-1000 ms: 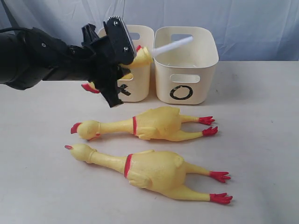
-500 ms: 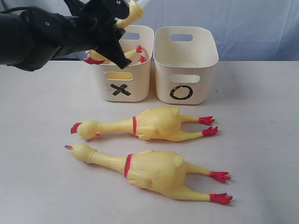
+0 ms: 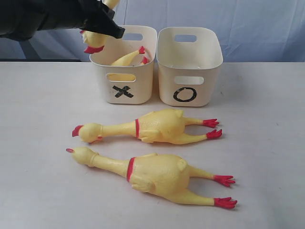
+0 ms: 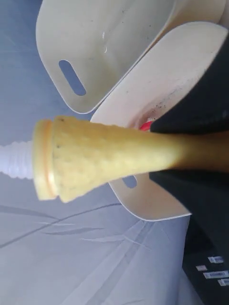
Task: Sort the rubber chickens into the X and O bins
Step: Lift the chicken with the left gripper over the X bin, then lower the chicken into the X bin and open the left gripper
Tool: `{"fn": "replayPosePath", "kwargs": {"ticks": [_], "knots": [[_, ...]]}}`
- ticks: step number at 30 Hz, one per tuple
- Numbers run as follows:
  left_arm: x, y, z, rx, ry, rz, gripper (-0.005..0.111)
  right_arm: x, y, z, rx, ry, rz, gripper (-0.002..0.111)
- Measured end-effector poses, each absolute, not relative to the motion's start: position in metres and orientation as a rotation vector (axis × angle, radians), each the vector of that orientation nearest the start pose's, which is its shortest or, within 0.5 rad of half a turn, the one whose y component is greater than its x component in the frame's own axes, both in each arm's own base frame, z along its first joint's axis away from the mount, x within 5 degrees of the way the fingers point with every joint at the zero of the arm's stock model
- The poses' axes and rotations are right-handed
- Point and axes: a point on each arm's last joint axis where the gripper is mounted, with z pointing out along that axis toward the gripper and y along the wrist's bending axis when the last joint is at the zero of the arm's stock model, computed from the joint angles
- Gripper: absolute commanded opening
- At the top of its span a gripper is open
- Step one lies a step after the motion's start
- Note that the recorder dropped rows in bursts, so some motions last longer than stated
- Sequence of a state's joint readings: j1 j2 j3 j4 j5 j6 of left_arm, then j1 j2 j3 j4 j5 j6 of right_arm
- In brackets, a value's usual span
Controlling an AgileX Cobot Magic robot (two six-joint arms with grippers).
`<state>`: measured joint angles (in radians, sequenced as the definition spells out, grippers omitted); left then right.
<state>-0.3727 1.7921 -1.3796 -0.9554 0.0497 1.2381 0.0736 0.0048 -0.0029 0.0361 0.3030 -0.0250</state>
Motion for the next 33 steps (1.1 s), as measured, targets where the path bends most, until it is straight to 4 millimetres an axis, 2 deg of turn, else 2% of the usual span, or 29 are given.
{"fn": "replayPosePath", "kwargs": {"ticks": [9, 13, 17, 25, 33], "knots": [[0.422, -0.168, 0.293, 0.677, 1.849, -0.267, 0.000, 0.054, 0.005, 0.187, -0.065, 1.788, 0.069, 0.000], [0.431, -0.177, 0.289, 0.715, 1.808, -0.363, 0.000, 0.054, 0.005, 0.187, -0.065, 1.788, 0.069, 0.000], [0.440, -0.177, 0.287, 0.675, 1.740, -0.413, 0.000, 0.054, 0.005, 0.187, -0.065, 1.788, 0.069, 0.000], [0.468, -0.155, 0.256, 0.676, 1.746, -0.391, 0.000, 0.054, 0.005, 0.187, -0.065, 1.788, 0.069, 0.000], [0.478, -0.156, 0.214, 0.709, 1.814, -0.393, 0.000, 0.054, 0.005, 0.187, -0.065, 1.788, 0.069, 0.000]]}}
